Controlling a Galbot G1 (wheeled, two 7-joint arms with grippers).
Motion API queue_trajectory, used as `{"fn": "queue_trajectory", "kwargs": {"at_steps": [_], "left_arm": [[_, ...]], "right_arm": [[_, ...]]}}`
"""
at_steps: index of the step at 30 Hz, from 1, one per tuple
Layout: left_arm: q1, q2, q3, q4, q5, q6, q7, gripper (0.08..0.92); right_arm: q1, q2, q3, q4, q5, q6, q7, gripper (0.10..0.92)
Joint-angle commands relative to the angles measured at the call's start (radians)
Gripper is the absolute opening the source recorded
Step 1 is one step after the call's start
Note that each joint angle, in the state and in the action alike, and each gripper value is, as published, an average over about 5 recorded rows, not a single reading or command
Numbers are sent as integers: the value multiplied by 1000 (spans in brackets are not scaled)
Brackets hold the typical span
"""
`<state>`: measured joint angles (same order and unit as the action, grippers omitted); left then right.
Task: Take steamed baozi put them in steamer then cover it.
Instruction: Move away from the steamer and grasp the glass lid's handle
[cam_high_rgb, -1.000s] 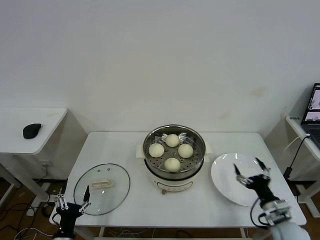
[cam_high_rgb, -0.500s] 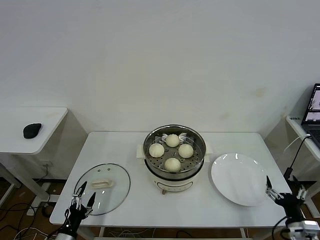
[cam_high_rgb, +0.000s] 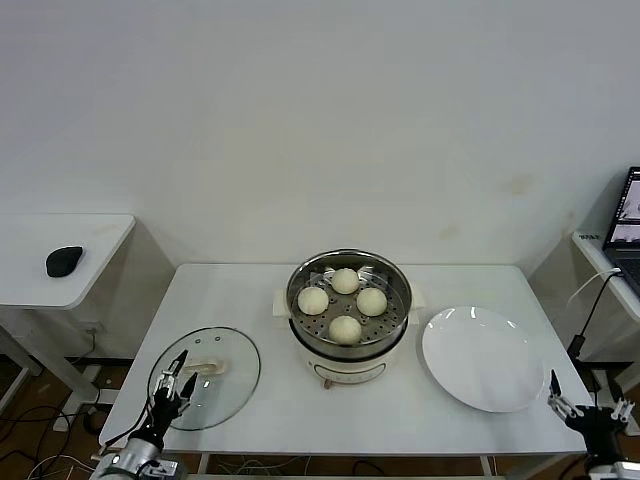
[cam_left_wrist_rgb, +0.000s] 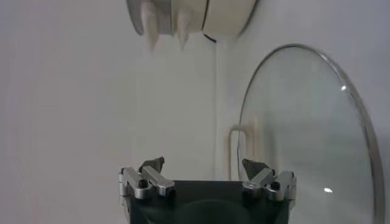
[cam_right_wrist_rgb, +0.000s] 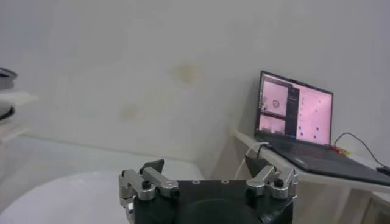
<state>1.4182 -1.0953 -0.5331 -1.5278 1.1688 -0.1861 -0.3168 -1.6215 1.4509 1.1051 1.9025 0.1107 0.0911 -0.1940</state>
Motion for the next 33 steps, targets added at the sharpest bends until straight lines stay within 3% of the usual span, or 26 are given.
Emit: {"fn": "queue_trajectory", "kwargs": {"at_steps": [1, 20, 33], "left_arm": [[-120, 19, 39, 78, 22, 10, 20, 823], [-210, 9, 93, 151, 13, 24, 53, 806], [-200, -4, 82, 182, 8, 21, 31, 446]], "right_arm": [[-10, 13, 15, -9, -23, 3, -1, 823], [-9, 22, -9, -29, -54, 10, 1, 823], [-6, 24, -18, -33, -67, 12, -1, 823]]}}
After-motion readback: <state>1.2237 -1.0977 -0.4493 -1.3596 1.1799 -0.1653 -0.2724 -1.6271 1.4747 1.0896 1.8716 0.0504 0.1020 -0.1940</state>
